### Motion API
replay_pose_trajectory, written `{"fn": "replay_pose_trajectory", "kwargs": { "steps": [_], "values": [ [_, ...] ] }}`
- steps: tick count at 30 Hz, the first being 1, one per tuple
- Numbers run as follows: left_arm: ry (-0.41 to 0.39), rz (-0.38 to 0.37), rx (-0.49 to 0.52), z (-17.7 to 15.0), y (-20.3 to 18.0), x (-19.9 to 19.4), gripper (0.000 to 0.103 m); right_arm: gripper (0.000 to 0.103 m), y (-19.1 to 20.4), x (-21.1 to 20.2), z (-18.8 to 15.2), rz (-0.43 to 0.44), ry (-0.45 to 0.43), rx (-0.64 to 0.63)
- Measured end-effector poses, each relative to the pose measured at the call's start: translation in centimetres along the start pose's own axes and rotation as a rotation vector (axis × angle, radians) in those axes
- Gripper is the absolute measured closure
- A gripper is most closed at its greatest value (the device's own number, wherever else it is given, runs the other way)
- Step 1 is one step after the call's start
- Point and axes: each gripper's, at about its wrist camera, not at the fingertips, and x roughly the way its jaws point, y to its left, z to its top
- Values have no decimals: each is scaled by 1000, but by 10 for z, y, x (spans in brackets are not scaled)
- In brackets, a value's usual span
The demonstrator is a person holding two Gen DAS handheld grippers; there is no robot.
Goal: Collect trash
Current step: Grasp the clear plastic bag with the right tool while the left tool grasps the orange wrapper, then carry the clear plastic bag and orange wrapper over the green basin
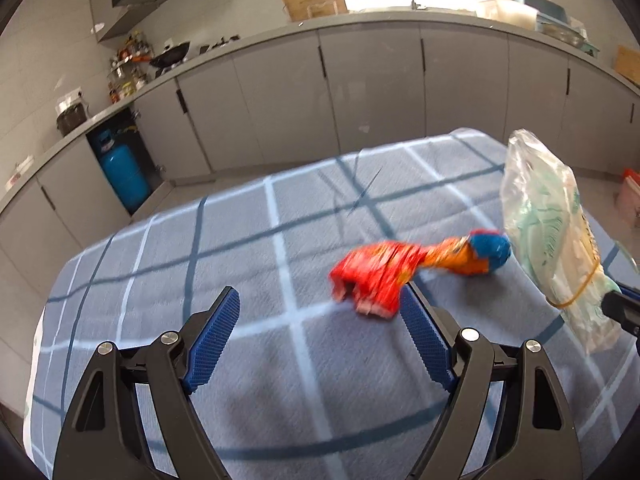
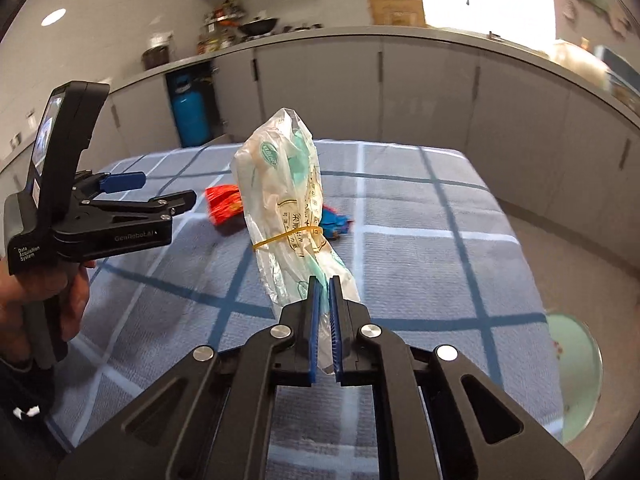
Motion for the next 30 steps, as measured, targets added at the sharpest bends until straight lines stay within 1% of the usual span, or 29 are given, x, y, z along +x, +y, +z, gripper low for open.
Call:
{"fn": "replay_pose_trajectory", "kwargs": {
  "steps": [5,7,9,10,13,14,15,16,17,18,19,21,23,26,30],
  "values": [
    [-8,-39,62,20,-22,30,22,96,-19,-6,-3,-83,12,67],
    [26,-71,100,20,-30,45,22,96,-24,-9,-5,-95,15,75],
    [61,-60,112,16,-34,58,22,96,-27,-11,-6,-101,17,79],
    [83,-73,117,12,-35,62,22,96,-28,-12,-7,-103,19,80],
    [113,-73,106,1,-35,65,24,96,-29,-13,-12,-105,26,85],
    [116,-77,100,-2,-34,64,33,96,-29,-13,-13,-104,28,86],
    [120,-77,96,-3,-32,63,49,96,-29,-12,-14,-101,30,88],
    [126,-75,92,-4,-31,62,57,96,-28,-13,-15,-99,31,87],
    [131,-76,89,-5,-30,61,73,96,-26,-12,-15,-98,30,86],
    [132,-84,81,-5,-28,59,82,96,-25,-12,-16,-96,28,85],
    [129,-88,76,-5,-27,57,87,96,-24,-13,-16,-94,25,85],
    [120,-82,70,-3,-25,50,92,96,-23,-15,-15,-94,18,86],
    [109,-82,62,-2,-24,43,94,96,-24,-17,-16,-97,12,90],
    [88,-83,41,-1,-23,26,95,96,-28,-22,-17,-105,2,101],
    [80,-75,30,4,-29,7,95,96,-32,-32,-16,-120,-21,121]
  ]
}}
